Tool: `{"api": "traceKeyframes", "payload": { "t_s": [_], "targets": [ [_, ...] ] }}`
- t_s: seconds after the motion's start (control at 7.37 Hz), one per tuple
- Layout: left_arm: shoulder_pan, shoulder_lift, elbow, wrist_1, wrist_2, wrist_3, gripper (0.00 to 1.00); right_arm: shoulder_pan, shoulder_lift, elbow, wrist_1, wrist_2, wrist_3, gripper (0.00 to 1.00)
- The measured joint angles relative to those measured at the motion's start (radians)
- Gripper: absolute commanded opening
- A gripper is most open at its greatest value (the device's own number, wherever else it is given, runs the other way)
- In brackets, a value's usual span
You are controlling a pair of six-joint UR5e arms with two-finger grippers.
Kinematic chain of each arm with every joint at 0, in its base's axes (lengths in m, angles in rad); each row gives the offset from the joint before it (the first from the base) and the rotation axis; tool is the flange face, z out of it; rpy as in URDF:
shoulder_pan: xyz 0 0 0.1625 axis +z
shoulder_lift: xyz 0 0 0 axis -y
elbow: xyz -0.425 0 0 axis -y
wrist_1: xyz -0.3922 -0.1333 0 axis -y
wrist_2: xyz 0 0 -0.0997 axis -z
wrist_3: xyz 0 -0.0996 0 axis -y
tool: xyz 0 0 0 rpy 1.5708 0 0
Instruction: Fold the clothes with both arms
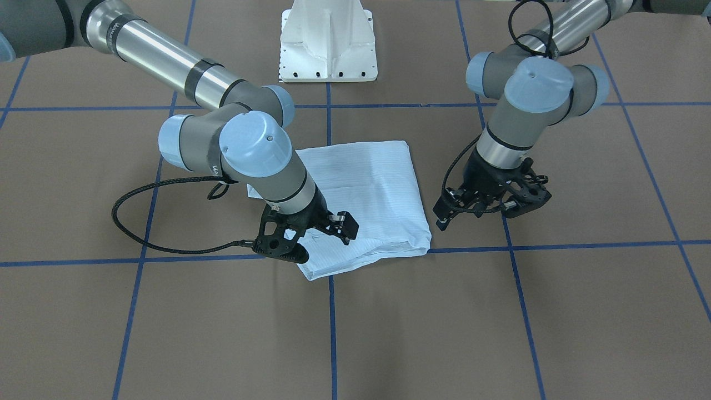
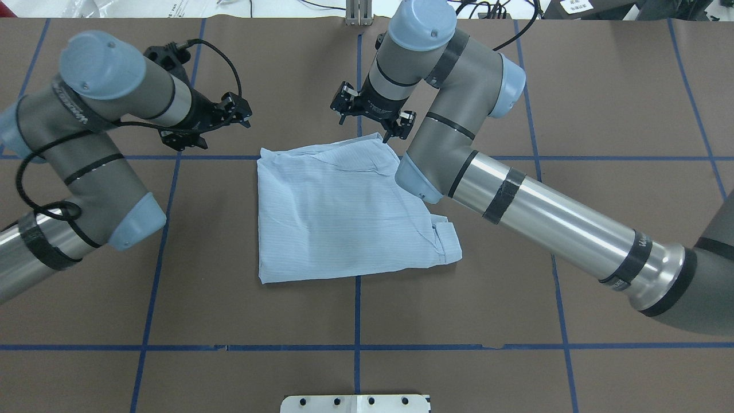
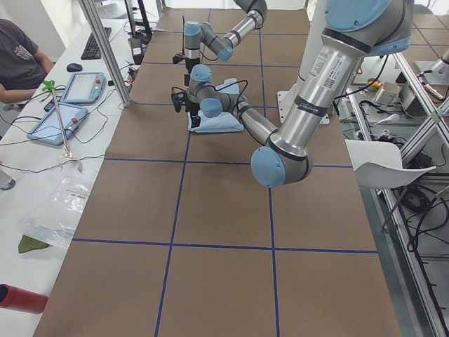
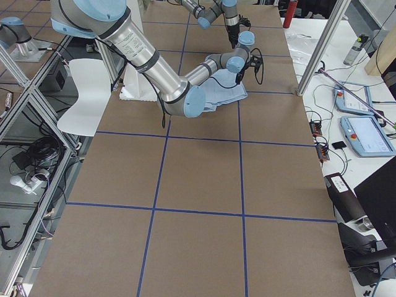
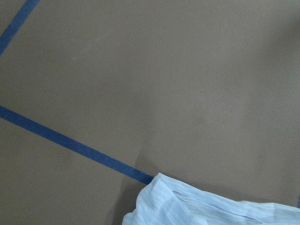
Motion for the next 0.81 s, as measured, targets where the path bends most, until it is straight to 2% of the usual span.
{"api": "traceKeyframes", "payload": {
  "t_s": [0.14,0.41,0.54,0.81],
  "targets": [
    [-0.051,0.054,-0.062,0.025,-0.038,0.108,1.00,0.042,-0.024,0.069,-0.116,-0.010,-0.136,1.00],
    [-0.195,0.175,-0.165,0.074,-0.120,0.394,1.00,0.168,-0.157,0.282,-0.358,-0.008,-0.522,1.00],
    [-0.278,0.217,-0.193,0.124,-0.149,0.567,1.00,0.247,-0.240,0.362,-0.439,0.003,-0.708,1.00],
    [-0.456,0.270,-0.201,0.239,-0.167,0.920,1.00,0.403,-0.432,0.442,-0.513,0.038,-1.064,1.00]
  ]
}}
